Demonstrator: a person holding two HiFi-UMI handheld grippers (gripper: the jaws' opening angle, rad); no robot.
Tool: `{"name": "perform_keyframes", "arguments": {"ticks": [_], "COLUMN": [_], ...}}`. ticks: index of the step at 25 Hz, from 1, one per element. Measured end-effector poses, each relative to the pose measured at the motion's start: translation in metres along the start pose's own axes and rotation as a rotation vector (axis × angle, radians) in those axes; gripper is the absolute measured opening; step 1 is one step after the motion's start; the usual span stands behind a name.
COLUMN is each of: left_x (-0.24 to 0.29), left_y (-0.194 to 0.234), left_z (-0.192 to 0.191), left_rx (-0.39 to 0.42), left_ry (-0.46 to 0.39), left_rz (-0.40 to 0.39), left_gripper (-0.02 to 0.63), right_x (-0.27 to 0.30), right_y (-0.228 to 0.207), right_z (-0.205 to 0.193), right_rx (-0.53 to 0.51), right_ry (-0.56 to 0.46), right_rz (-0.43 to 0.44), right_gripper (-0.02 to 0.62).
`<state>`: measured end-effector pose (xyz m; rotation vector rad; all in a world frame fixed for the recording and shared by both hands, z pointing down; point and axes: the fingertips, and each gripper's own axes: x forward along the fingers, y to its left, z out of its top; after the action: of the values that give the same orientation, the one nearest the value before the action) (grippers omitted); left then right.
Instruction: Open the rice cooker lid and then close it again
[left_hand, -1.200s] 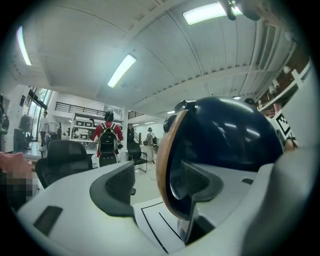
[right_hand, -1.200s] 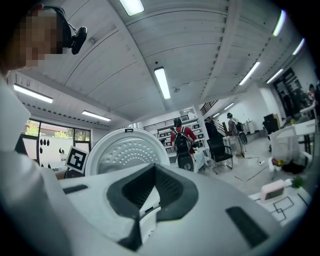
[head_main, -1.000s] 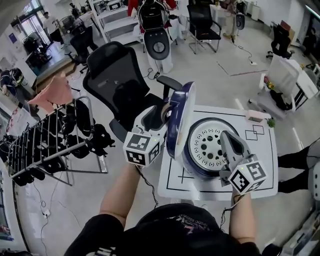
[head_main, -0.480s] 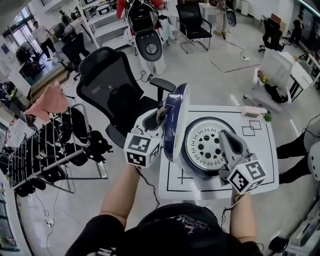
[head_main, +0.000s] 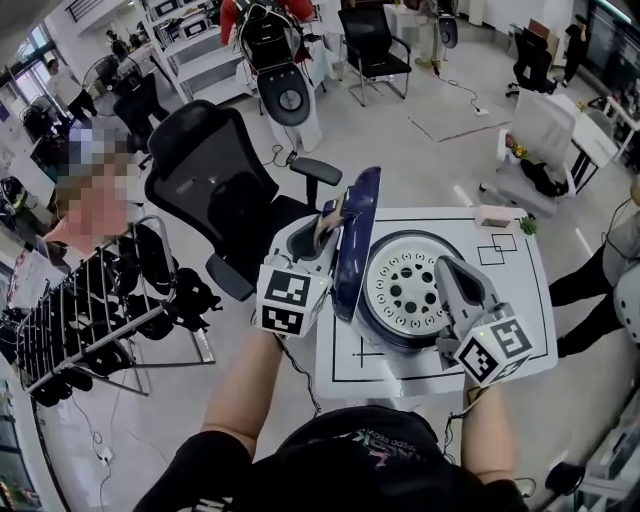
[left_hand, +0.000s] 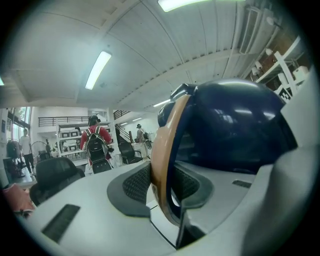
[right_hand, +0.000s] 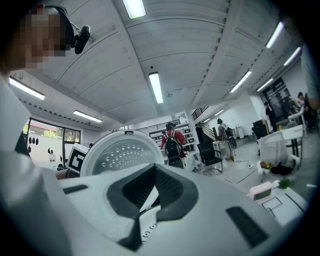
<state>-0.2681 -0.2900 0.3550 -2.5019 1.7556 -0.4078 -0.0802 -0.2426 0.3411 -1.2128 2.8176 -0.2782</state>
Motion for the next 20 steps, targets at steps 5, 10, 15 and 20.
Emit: {"name": "perform_keyframes", "arguments": {"ticks": [5, 10, 15, 20], "left_x": [0.005, 0.01, 0.014, 0.019], "left_y": [-0.014, -0.024, -0.038, -0.062], "left_z": [0.006, 0.014, 0.016, 0.022], "left_rx": [0.047, 0.111, 0.199, 0.31], "left_ry": [0.015, 0.029, 0.054, 0.083], "left_rz": [0.003, 0.002, 0.002, 0.006], "left_gripper": [0.11, 0.112, 0.114, 0.115], "right_x": [-0.01, -0.013, -0.016, -0.021], "right_y": [-0.006, -0.011, -0.016, -0.026], "right_z": [0.006, 0.011, 0.02, 0.031], "right_rx": [-0.001, 0.004, 0.004, -0.001], "right_ry": [-0.021, -0.031, -0.043, -0.051], "right_rz": [-0.008, -0.01, 0.008, 0.054], "right_gripper": [0.002, 0.002, 0.002, 0.002]}}
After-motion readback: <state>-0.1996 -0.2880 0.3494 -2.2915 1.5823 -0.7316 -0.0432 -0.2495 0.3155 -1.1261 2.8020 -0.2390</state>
